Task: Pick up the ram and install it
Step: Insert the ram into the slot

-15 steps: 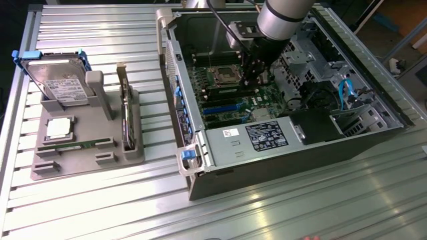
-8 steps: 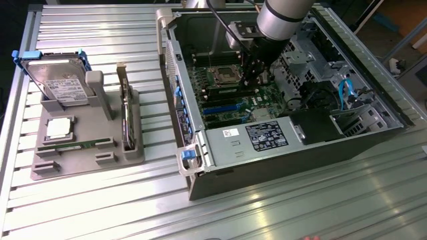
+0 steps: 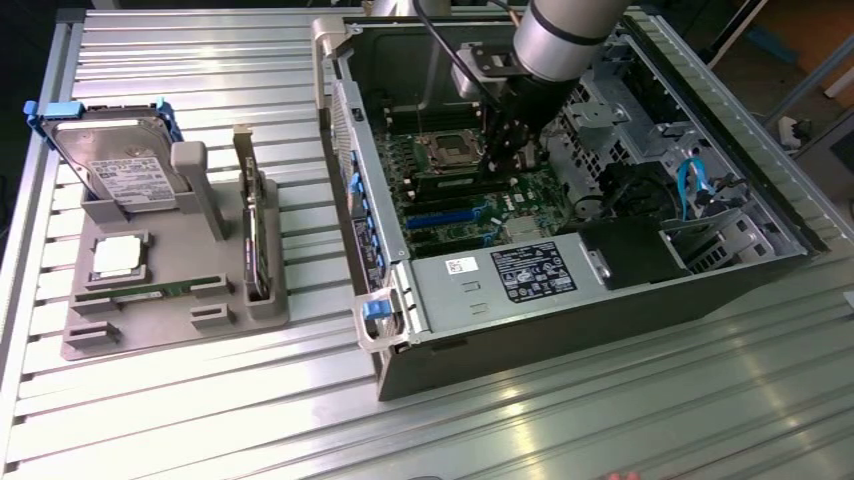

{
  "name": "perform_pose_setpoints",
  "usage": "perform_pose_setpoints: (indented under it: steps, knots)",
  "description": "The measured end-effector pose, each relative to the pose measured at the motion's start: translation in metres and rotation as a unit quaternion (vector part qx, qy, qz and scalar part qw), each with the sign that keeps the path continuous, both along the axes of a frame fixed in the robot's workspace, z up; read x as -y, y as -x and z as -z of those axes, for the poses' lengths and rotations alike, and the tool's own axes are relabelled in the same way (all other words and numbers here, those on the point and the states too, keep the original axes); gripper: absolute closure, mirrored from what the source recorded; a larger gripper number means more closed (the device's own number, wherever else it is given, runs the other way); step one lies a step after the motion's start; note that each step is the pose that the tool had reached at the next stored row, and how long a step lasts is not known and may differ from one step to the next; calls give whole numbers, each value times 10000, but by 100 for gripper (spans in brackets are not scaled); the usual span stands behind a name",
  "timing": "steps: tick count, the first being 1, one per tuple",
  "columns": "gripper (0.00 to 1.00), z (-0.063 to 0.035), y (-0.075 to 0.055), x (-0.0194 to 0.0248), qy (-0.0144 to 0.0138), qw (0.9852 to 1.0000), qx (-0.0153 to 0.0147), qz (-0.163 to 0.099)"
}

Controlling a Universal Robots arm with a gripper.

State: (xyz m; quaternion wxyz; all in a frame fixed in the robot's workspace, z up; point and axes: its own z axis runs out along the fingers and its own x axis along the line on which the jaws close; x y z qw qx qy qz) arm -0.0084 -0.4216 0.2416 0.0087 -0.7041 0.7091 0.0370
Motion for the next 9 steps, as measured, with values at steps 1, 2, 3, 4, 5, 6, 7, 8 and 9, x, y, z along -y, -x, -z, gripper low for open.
perform_pose_setpoints:
  steps: [1, 2, 3, 4, 5, 6, 7, 8, 9]
  knots:
    - [88, 4, 0, 0, 0, 10000, 0, 0]
    - [88, 4, 0, 0, 1, 10000, 0, 0]
    - [88, 10, 0, 0, 0, 10000, 0, 0]
    - [88, 16, 0, 0, -1, 10000, 1, 0]
    - [88, 18, 0, 0, -1, 10000, 0, 0]
    - [88, 18, 0, 0, 0, 10000, 0, 0]
    - [88, 18, 0, 0, 0, 10000, 0, 0]
    - [88, 19, 0, 0, -2, 10000, 0, 0]
    - [88, 20, 0, 0, -3, 10000, 0, 0]
